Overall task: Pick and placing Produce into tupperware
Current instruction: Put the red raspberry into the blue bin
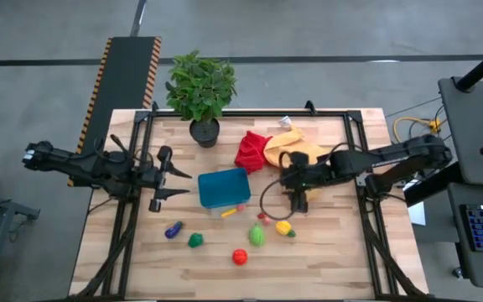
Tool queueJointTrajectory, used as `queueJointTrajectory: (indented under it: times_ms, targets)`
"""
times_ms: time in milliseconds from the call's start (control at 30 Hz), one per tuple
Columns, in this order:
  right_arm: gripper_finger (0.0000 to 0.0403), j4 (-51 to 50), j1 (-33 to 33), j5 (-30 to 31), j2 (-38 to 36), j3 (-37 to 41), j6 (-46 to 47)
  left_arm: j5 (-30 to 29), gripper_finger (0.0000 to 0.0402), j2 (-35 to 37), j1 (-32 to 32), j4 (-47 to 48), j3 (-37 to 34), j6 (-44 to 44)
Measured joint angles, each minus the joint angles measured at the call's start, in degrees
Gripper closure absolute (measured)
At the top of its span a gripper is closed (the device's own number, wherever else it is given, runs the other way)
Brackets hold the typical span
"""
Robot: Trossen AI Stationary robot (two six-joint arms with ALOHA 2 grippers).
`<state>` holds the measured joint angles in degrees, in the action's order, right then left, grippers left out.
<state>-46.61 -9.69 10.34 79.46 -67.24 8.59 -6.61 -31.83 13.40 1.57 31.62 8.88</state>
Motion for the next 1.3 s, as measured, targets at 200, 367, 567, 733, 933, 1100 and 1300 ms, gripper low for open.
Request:
queueJointTrajectory:
  times_ms: [200,367,567,733,933,1100,1300]
  targets:
    - [0.0131,5.5,-0.9,-1.3,5.4,0.0,-1.1,-0.3,0.0237,-1.0,0.1,-0.6,0.0,-0.8]
    - [0.0110,5.6,-0.9,-1.3,10.2,0.0,2.0,-2.9,0.0237,-3.0,0.2,-1.1,0.0,-0.9]
    - [0.0120,12.4,-1.2,-1.9,16.8,0.0,1.9,-3.0,0.0237,-4.7,0.1,-1.0,0.0,-1.0]
    - [0.0132,14.4,-1.2,-3.3,20.5,0.1,1.9,-3.0,0.0237,-4.8,0.1,-1.1,0.0,-1.1]
    - [0.0139,16.7,-1.5,-3.5,22.0,0.1,4.9,-3.0,0.0237,-3.3,0.1,-0.9,0.0,-1.1]
    - [0.0138,20.3,-2.3,-5.3,23.9,0.1,4.9,-3.0,0.0237,-3.4,0.1,-0.9,0.0,-1.1]
    - [0.0142,21.2,-2.9,-5.6,25.4,0.1,4.9,-3.1,0.0237,-3.6,0.1,-0.5,-0.1,-1.1]
